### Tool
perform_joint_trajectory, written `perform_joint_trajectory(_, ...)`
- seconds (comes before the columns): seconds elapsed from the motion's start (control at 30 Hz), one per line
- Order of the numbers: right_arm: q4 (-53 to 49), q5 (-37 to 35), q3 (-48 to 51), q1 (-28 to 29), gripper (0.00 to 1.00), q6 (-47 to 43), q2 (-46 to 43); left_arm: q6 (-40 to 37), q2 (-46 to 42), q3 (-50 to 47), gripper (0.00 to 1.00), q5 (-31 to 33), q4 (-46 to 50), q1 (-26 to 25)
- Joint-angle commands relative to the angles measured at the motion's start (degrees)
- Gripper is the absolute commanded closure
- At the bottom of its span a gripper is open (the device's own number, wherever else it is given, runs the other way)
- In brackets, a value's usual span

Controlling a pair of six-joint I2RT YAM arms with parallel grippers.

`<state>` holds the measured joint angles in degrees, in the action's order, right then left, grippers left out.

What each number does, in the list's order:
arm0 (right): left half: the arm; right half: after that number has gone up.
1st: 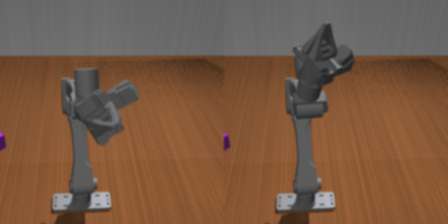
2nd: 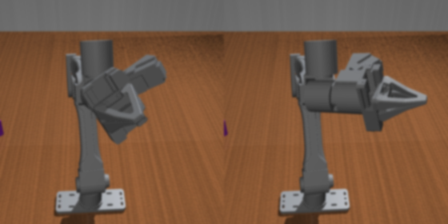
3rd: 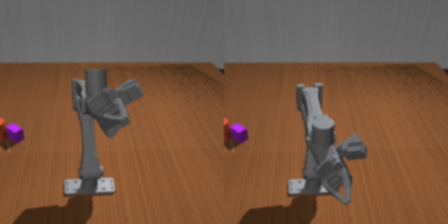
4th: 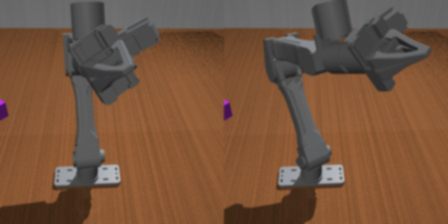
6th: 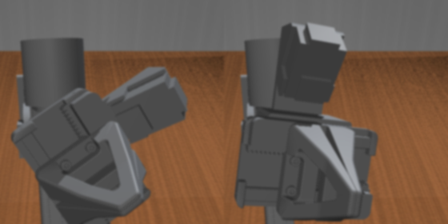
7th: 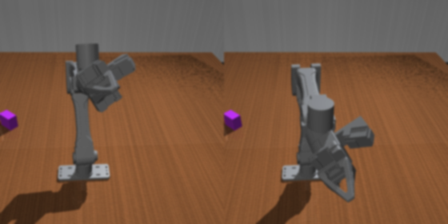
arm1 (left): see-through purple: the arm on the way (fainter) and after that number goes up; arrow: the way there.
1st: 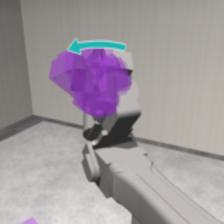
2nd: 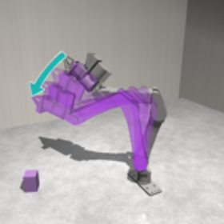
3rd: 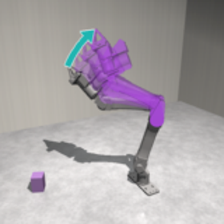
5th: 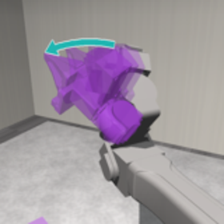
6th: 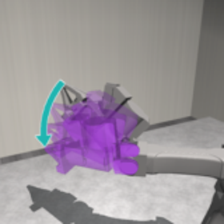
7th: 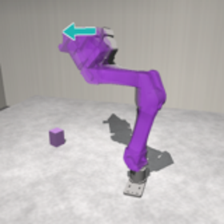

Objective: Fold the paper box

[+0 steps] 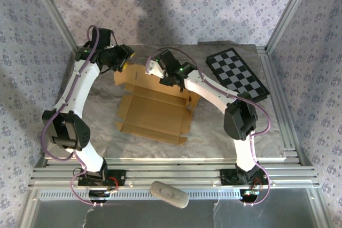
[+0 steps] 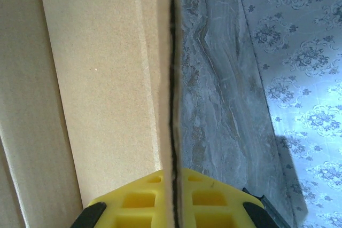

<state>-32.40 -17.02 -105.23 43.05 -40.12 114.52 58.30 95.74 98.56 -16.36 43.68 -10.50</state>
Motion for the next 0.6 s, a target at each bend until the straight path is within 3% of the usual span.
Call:
perform_joint_trajectory(0.0,0.7,0.0,0.8,0.9,1.0,0.0,0.6,-2.0,-1.0,-1.6,0.47,-3.2,-0.1,0.2)
perform_joint_trajectory(0.3,0.5,-0.1,1.1,1.5,1.0,0.5,0.5,-1.0,-0.1,-4.6,0.48,-7.2,-2.0,-1.4)
perform_joint_trajectory(0.57,0.9,-0.5,1.5,2.5,1.0,0.4,0.4,1.5,-0.3,-7.4,0.56,-8.9,-4.0,-2.1)
